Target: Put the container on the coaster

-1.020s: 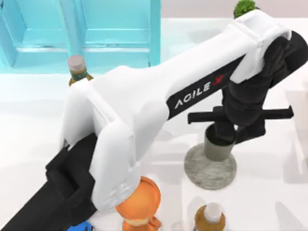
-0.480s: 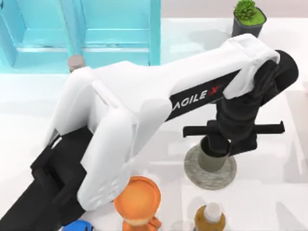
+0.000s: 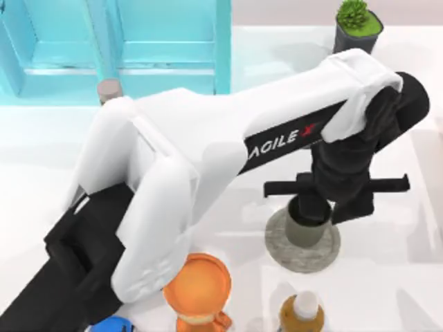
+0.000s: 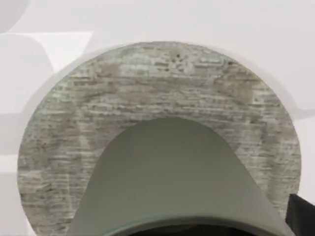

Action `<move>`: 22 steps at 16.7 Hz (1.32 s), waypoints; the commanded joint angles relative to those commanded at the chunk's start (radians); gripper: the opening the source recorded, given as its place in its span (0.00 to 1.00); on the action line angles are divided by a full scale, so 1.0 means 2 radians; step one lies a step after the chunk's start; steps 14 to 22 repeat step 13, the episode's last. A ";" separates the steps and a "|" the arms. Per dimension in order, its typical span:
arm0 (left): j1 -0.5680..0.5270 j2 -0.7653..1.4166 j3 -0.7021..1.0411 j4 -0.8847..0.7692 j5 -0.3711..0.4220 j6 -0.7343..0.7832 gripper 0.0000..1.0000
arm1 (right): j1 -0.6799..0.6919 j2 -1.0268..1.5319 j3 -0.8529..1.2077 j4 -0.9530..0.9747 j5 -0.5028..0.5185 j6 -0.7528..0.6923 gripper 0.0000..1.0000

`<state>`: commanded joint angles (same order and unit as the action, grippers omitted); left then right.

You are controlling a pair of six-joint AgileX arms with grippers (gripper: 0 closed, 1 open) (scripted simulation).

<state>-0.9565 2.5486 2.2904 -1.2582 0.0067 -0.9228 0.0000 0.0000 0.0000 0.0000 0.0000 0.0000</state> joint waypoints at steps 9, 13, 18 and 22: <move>0.000 0.000 0.000 0.000 0.000 0.000 1.00 | 0.000 0.000 0.000 0.000 0.000 0.000 1.00; 0.000 0.000 0.000 0.000 0.000 0.000 1.00 | 0.000 0.000 0.000 0.000 0.000 0.000 1.00; 0.000 0.000 0.000 0.000 0.000 0.000 1.00 | 0.000 0.000 0.000 0.000 0.000 0.000 1.00; 0.000 0.000 0.000 0.000 0.000 0.000 1.00 | 0.000 0.000 0.000 0.000 0.000 0.000 1.00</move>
